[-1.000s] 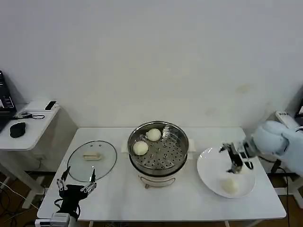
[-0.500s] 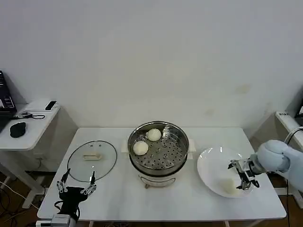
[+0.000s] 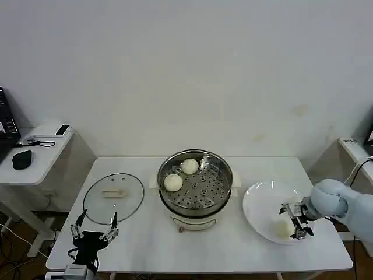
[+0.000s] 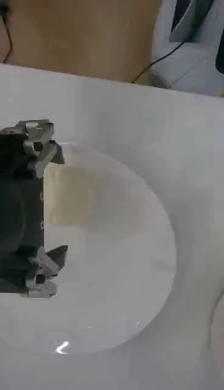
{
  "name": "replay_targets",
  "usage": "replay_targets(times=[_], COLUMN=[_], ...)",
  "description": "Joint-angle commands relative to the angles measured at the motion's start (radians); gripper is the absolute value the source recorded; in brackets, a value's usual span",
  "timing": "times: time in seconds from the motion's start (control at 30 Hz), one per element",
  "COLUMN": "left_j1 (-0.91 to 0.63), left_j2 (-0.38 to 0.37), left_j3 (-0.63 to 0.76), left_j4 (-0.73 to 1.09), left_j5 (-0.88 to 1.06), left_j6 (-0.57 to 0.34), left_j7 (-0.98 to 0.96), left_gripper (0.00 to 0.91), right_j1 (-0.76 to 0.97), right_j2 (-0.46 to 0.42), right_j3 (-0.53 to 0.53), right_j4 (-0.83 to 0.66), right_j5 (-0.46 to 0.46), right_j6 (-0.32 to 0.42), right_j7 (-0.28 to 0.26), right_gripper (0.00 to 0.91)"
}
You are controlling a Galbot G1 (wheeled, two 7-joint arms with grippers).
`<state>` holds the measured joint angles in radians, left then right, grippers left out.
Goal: Take steamed baozi put them in steamer then cover it.
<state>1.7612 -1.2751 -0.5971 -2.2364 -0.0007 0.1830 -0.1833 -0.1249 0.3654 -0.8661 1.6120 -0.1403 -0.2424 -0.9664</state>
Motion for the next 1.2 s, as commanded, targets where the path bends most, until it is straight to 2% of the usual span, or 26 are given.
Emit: replay_targets(times=[0.03,0.13,0.27,0.37,0.83,1.03,1.2], left_j1=[-0.001,-0.002,-0.005,-0.005,0.000,-0.002,-0.005], left_j2=[0.000,0.001,0.002,0.002,0.000,0.000,0.001], left_j3=[0.000,0.001,0.001,0.002,0.001,0.003,0.004], left_j4=[0.001,0.001,0.001,0.002,-0.006,-0.007,-0.011], left_j5=[0.001,0.000,0.000,0.000,0.002,0.002,0.001], left_j6=[-0.001,0.000,0.001,0.001,0.001,0.001,0.000], left_j7=[0.000,0.001,0.001,0.001,0.001,0.001,0.001], left_gripper=[0.907,0.907,0.907,0.907,0.907,0.907,0.907], right_j1=[-0.017,-0.016,-0.018,-0.019,-0.011,0.031,0.065], right_j2=[0.010,0.009,0.012,0.014,0.019,0.010,0.012], right_j3=[0.009,0.008,0.005,0.004,0.011,0.044,0.126], right_j4=[-0.030,-0.033,-0.039,-0.038,-0.045,-0.053,-0.068], right_j5=[-0.006,-0.005,0.003,0.011,0.017,0.017,0.042], right_j6=[-0.010,-0.014,-0.022,-0.026,-0.021,-0.002,0.013], right_j7=[-0.006,-0.008,-0.016,-0.017,-0.041,-0.083,-0.112], right_gripper=[0.816,0.786,0.675,0.635,0.564,0.564,0.564])
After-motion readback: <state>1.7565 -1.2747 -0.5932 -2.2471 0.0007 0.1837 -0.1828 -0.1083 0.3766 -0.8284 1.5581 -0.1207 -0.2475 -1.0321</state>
